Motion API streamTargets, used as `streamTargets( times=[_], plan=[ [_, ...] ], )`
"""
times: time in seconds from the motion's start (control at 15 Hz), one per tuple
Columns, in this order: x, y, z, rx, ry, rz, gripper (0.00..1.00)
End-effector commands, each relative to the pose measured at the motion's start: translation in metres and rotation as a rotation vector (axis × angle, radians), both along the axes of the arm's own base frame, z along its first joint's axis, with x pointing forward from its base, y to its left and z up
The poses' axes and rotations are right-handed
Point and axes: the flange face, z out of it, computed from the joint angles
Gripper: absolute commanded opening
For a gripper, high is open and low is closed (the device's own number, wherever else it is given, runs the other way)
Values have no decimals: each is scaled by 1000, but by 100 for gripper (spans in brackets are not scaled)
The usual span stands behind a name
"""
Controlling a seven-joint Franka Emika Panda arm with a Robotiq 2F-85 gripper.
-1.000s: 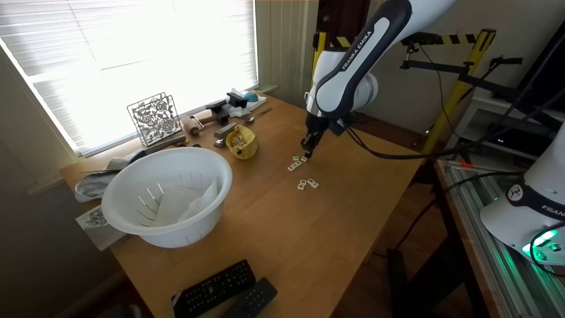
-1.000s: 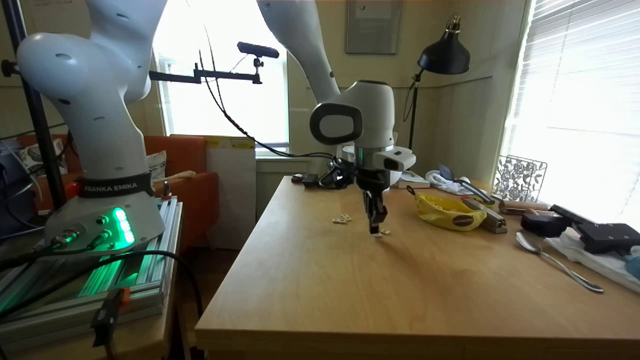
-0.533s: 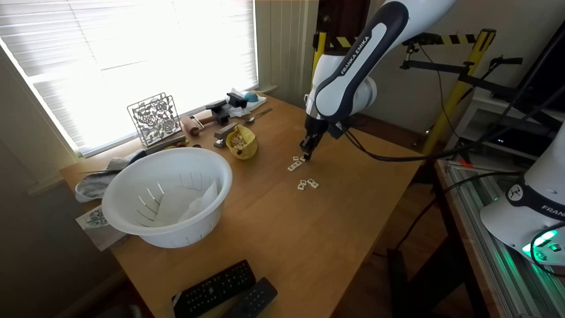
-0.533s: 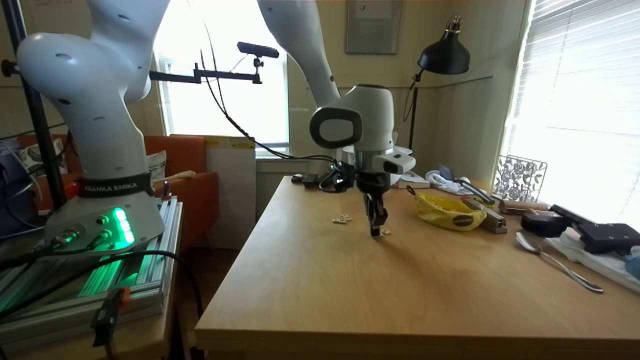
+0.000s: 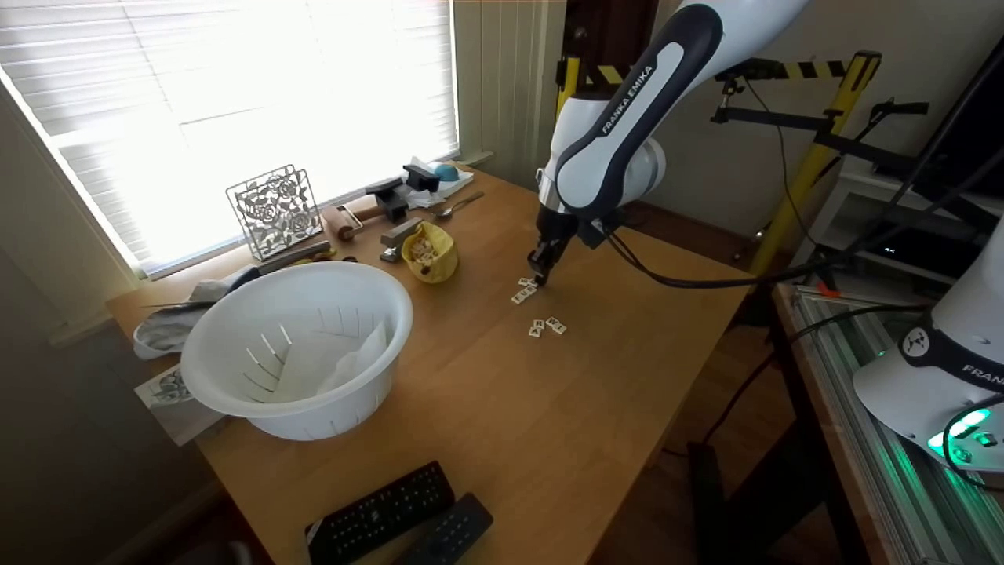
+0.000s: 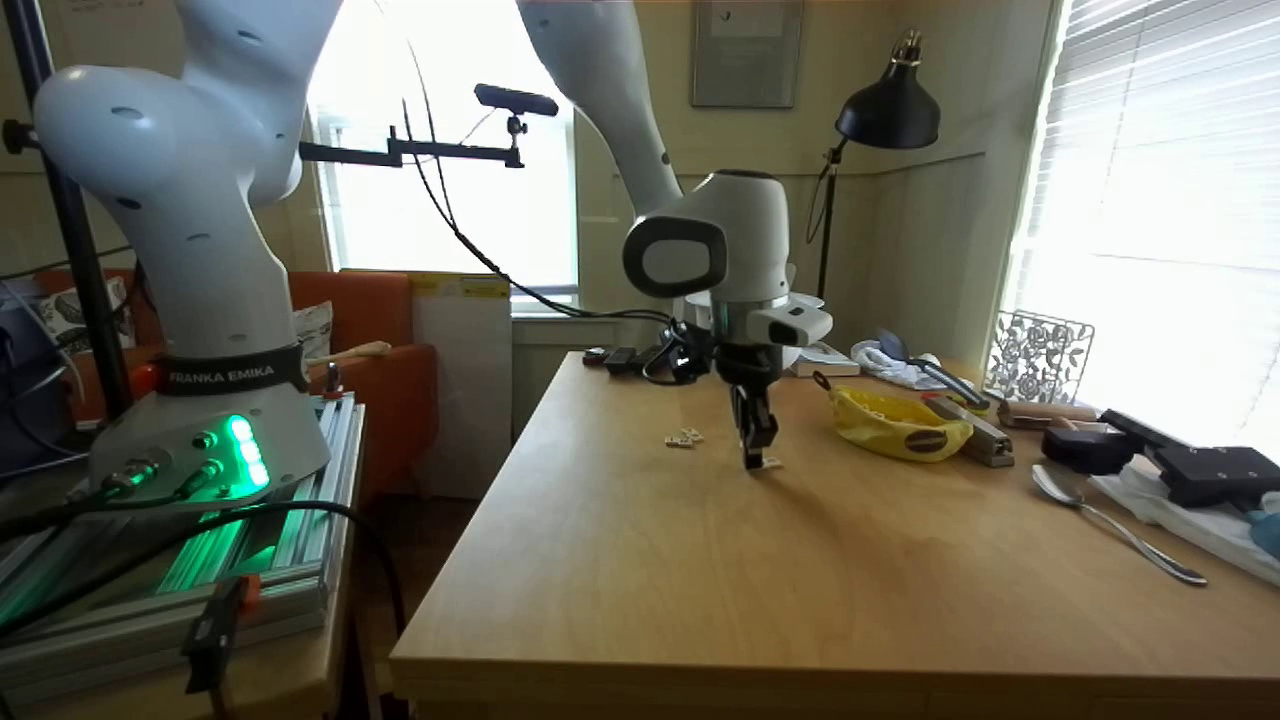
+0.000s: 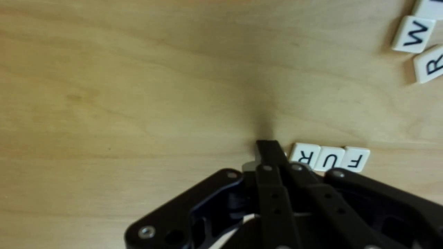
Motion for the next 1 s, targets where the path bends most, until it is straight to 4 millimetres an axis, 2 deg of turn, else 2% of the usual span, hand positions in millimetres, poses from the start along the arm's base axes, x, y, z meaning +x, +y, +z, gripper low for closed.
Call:
streamTargets(
  times=[0.0,0.6,0.93],
  plan=[
    [5,3,-13,-6,5,-4,0],
    [10,3,-20,-13,-14,-7,0],
    [20,2,-24,-22,-38,-14,0]
  ],
)
